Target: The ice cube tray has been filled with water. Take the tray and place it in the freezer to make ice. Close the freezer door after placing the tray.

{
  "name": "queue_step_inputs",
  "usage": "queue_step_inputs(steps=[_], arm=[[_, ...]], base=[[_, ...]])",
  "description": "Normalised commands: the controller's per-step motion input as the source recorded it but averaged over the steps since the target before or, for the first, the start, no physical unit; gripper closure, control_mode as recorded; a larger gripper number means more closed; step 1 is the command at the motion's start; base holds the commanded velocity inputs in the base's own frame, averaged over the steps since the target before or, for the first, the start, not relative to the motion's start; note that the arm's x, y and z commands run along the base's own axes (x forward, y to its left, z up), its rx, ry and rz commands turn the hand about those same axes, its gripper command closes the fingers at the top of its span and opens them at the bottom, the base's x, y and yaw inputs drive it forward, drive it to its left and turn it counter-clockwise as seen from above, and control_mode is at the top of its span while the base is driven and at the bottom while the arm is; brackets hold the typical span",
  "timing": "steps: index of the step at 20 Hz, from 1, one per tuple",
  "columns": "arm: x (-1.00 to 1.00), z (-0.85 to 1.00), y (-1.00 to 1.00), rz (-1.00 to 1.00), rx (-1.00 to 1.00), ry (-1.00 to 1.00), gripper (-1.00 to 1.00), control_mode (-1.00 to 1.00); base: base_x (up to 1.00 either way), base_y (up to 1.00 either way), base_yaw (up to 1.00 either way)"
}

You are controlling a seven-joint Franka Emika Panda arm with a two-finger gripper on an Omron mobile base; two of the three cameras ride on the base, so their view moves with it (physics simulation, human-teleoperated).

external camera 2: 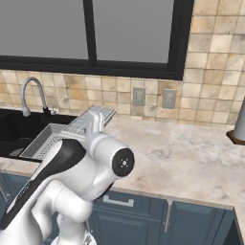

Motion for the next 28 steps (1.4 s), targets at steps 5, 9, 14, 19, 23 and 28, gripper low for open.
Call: queue_step_inputs(steps=[5, 9, 14, 19, 23, 28], arm=[[-0.35, 0.02, 0.15, 0.00, -0.02, -0.18, 1.00, -1.00], [-0.40, 0.17, 0.22, 0.00, -0.08, -0.21, 1.00, -1.00], [-0.14, 0.24, 0.25, 0.00, -0.05, -0.04, 1.00, -1.00], [0.00, 0.23, 0.26, 0.00, -0.05, 0.02, 1.00, -1.00], [0.00, 0.14, 0.34, 0.00, -0.08, 0.04, 1.00, -1.00], [-0.07, 0.03, 0.10, 0.00, -0.03, 0.00, 1.00, -1.00]], base=[[0.00, 0.00, 0.00], [0.00, 0.00, 0.00], [0.00, 0.00, 0.00], [0.00, 0.00, 0.00], [0.00, 0.00, 0.00], [0.00, 0.00, 0.00]])
